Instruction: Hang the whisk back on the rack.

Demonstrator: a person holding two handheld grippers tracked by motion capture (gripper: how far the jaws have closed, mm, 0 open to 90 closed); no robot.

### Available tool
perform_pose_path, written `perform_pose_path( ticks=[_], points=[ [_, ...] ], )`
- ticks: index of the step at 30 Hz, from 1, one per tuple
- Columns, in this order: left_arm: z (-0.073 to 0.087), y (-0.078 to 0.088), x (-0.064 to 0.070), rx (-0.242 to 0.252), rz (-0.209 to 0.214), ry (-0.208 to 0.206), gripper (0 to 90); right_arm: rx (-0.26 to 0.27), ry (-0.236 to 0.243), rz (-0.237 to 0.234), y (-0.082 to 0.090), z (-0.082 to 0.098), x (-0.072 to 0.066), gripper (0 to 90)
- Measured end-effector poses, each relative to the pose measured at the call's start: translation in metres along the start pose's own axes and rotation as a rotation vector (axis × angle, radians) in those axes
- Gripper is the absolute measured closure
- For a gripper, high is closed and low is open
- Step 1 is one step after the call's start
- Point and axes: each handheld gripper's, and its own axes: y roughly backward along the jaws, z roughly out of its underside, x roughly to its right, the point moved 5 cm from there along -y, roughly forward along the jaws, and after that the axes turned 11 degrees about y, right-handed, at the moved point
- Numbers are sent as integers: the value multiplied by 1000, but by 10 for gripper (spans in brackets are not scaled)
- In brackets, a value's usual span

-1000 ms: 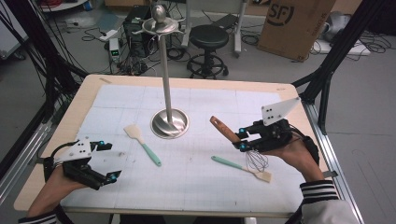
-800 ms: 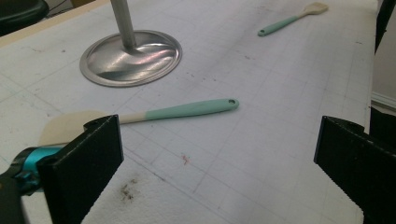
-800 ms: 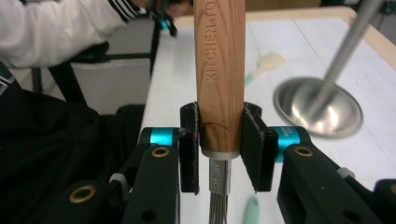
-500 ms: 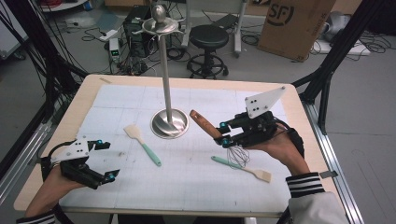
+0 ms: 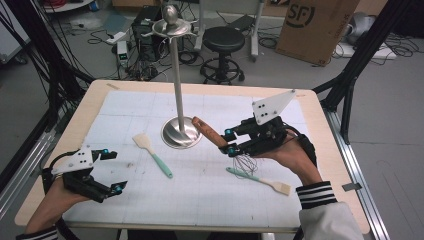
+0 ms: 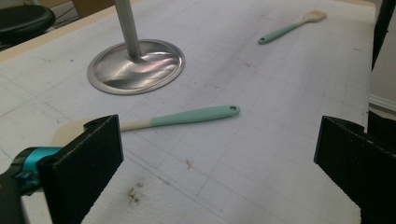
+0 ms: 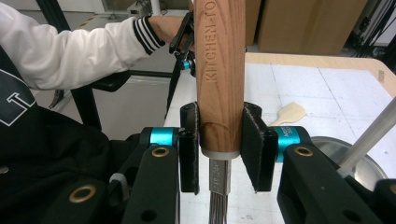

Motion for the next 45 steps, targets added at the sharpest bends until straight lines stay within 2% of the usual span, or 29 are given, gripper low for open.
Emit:
perform_pose_path(
  ticks=[3, 5, 9, 17, 18, 21, 23, 25, 29, 34, 40, 42, 45],
  points=[
    [-2, 1, 1, 7, -3, -7, 19, 8, -3, -4, -2, 0, 1, 701],
    [-5, 1, 4, 14, 13, -8, 19, 11, 13, -4, -3, -1, 2, 701],
    [-15, -1, 11, 22, 50, -40, 19, 18, 8, -11, -3, -2, 1, 701],
    [-59, -1, 30, 7, 125, -114, 18, 27, 14, -25, -7, -3, 1, 701],
    [-64, -1, 32, 0, 133, -133, 18, 27, 16, -32, -8, -4, 1, 701],
    [-79, -1, 37, 7, 158, -157, 17, 29, 19, -38, -11, -5, 1, 701],
    [-89, -2, 37, 22, 155, -149, 17, 29, 22, -44, -13, -5, 1, 701],
    [-97, -4, 37, 30, 174, -146, 17, 31, 21, -48, -15, -5, 1, 701],
    [-108, -11, 39, 2, 197, -163, 17, 38, 28, -50, -17, -6, 3, 701],
    [-123, -19, 42, 0, 194, -189, 17, 48, 35, -58, -19, -6, 4, 701],
    [-143, -27, 59, 54, 288, -252, 18, 63, 30, -81, -22, -9, 3, 701],
    [-148, -30, 66, 57, 322, -272, 18, 70, 39, -87, -25, -10, 4, 701],
    [-155, -37, 73, 44, 346, -292, 18, 71, 42, -100, -27, -11, 3, 701]
  ],
)
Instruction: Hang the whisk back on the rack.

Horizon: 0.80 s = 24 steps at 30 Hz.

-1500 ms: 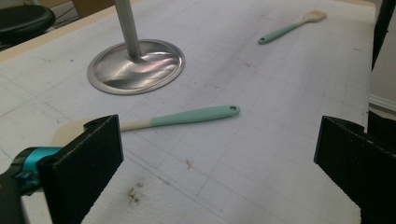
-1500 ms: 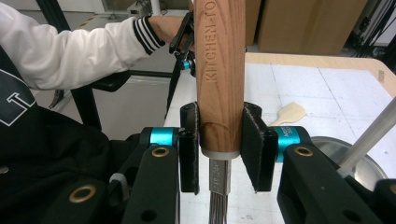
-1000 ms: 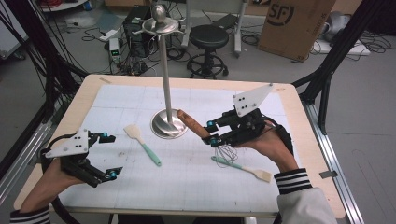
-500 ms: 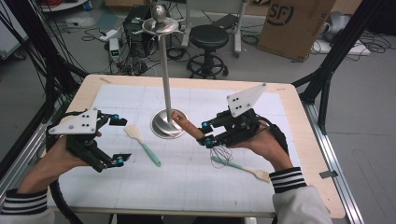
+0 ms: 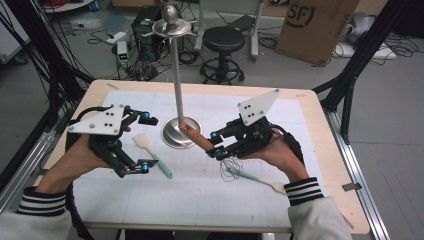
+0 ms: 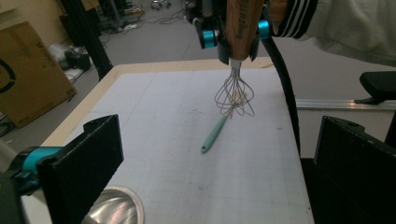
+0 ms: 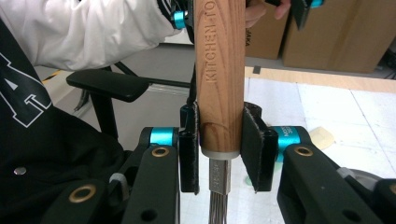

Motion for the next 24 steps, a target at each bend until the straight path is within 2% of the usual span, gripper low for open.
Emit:
perform_pose_path(
  ticks=[4, 11, 17, 20, 22, 24],
  points=[
    [-10, -10, 3, 9, 60, -14, 18, 10, -1, -6, -1, -1, 1, 701],
    [-18, -20, 1, 23, 107, -6, 18, 32, -4, -31, -6, -1, 3, 701],
    [-24, -27, 6, 24, 157, -8, 19, 40, 0, -57, -12, -2, 4, 701],
    [-29, -29, 8, 43, 178, -14, 26, 41, -3, -59, -13, -2, 4, 701],
    [-31, -30, 9, 58, 191, -22, 79, 53, 2, -67, -13, -3, 4, 701],
    [-32, -32, 9, 58, 199, -27, 84, 52, -3, -68, -13, -3, 4, 701]
  ],
)
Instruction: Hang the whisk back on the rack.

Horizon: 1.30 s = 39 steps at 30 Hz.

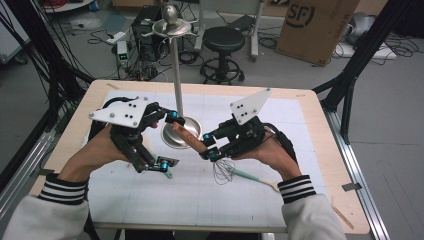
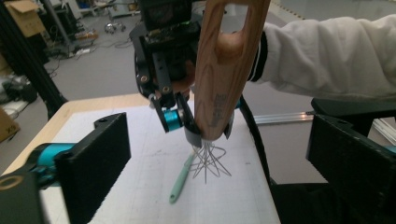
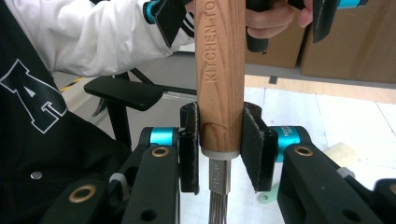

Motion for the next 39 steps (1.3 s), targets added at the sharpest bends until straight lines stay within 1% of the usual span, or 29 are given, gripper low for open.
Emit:
perform_pose_path(
  ticks=[2, 5, 6, 8, 10, 12, 13, 14, 16, 17, 19, 20, 21, 22, 23, 24, 25, 27, 28, 30, 31, 33, 34, 35, 37, 38, 39],
  points=[
    [-1, -2, 1, -3, 25, -8, 105, 2, 2, -4, 0, -1, -1, 701],
    [-4, -7, 3, 11, 41, -24, 127, 2, 1, -8, -1, -1, -1, 701],
    [-5, -8, 3, 13, 60, -24, 137, 2, -1, -8, -1, -1, -1, 701],
    [-5, -11, 4, 0, 79, -31, 172, 8, 3, -11, -1, -1, -1, 701],
    [-5, -13, 4, -1, 91, -33, 214, 15, 8, -17, -1, -2, -2, 701],
    [-6, -14, 4, 8, 97, -34, 218, 17, 8, -20, -1, -2, -2, 701],
    [-7, -14, 4, 11, 100, -36, 242, 14, 5, -23, -1, -2, -3, 701],
    [-7, -14, 4, 15, 104, -39, 242, 14, 5, -23, -1, -2, -3, 701],
    [-8, -14, 5, 21, 119, -46, 297, 20, 7, -25, -3, -2, -2, 701],
    [-8, -14, 5, 20, 123, -50, 297, 20, 7, -25, -3, -2, -2, 701],
    [-8, -15, 5, 20, 125, -58, 338, 27, 15, -24, -4, -3, -1, 701],
    [-8, -14, 5, 22, 128, -62, 389, 24, 6, -33, -5, -3, -1, 701],
    [-8, -14, 5, 25, 130, -63, 426, 29, 15, -33, -5, -3, 0, 701],
    [-8, -14, 5, 28, 128, -73, 440, 29, 15, -33, -5, -3, 0, 701],
    [-8, -13, 4, 35, 124, -72, 440, 25, 7, -33, -5, -3, -1, 701],
    [-9, -12, 3, 43, 127, -68, 469, 33, 15, -37, -7, -3, 0, 701],
    [-9, -12, 3, 46, 130, -68, 469, 33, 15, -37, -7, -3, 0, 701],
    [-9, -12, 3, 52, 142, -68, 526, 40, 9, -42, -7, -4, -1, 701],
    [-9, -12, 3, 49, 146, -68, 526, 40, 9, -42, -7, -4, -1, 701],
    [-9, -12, 3, 52, 146, -69, 572, 47, 16, -47, -7, -5, 0, 701],
    [-9, -12, 3, 52, 148, -67, 572, 47, 16, -47, -7, -5, 0, 701],
    [-9, -11, 1, 58, 144, -67, 612, 51, 18, -50, -8, -5, 0, 701],
    [-9, -11, 1, 59, 140, -72, 627, 56, 26, -46, -9, -6, 0, 701],
    [-9, -11, 0, 59, 136, -73, 646, 55, 13, -50, -9, -6, 0, 701],
    [-10, -11, 0, 62, 127, -79, 658, 53, 9, -51, -9, -6, 0, 701],
    [-10, -11, 1, 64, 124, -82, 661, 61, 18, -48, -10, -6, 1, 701],
    [-10, -11, 1, 67, 124, -82, 665, 58, 10, -53, -10, -6, 1, 701]
  ],
)
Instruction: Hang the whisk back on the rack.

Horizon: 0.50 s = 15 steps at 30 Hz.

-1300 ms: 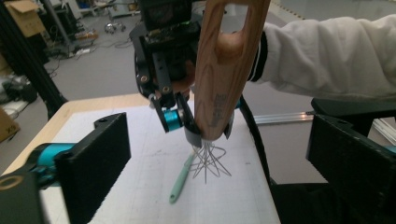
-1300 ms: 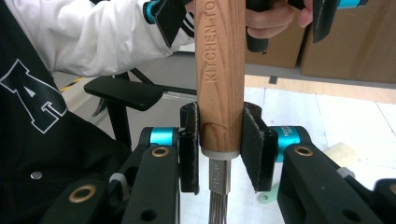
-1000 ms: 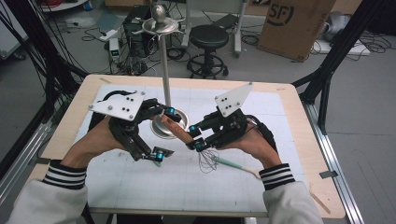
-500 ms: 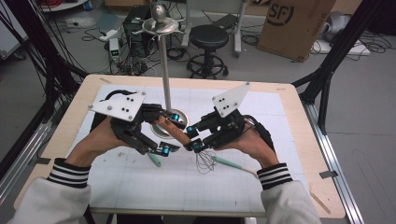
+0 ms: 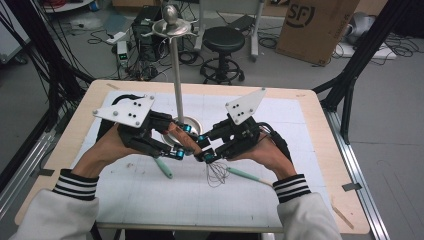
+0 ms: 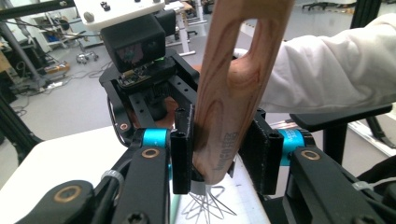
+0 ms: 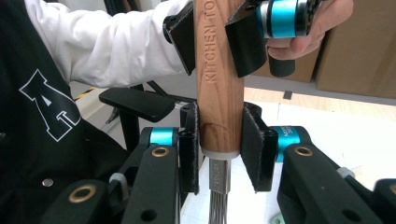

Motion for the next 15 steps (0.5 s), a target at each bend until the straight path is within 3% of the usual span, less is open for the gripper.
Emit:
perform_pose_path(
  ticks=[4, 6, 9, 11, 15],
  points=[
    [-2, 0, 1, 11, -14, -18, 673, 9, 2, 0, 0, -1, 0, 699],
    [-3, 1, 1, 23, -28, -27, 674, 15, 5, 26, 2, -3, -1, 693],
    [-5, 1, 1, 26, -49, -14, 674, 31, 4, 32, 3, -4, 0, 686],
    [-4, 2, 0, 20, -65, 4, 675, 16, 3, 61, 3, -3, 0, 666],
    [-5, 7, -3, 7, -117, 43, 675, 16, -15, 91, 6, -2, 0, 496]
  ],
)
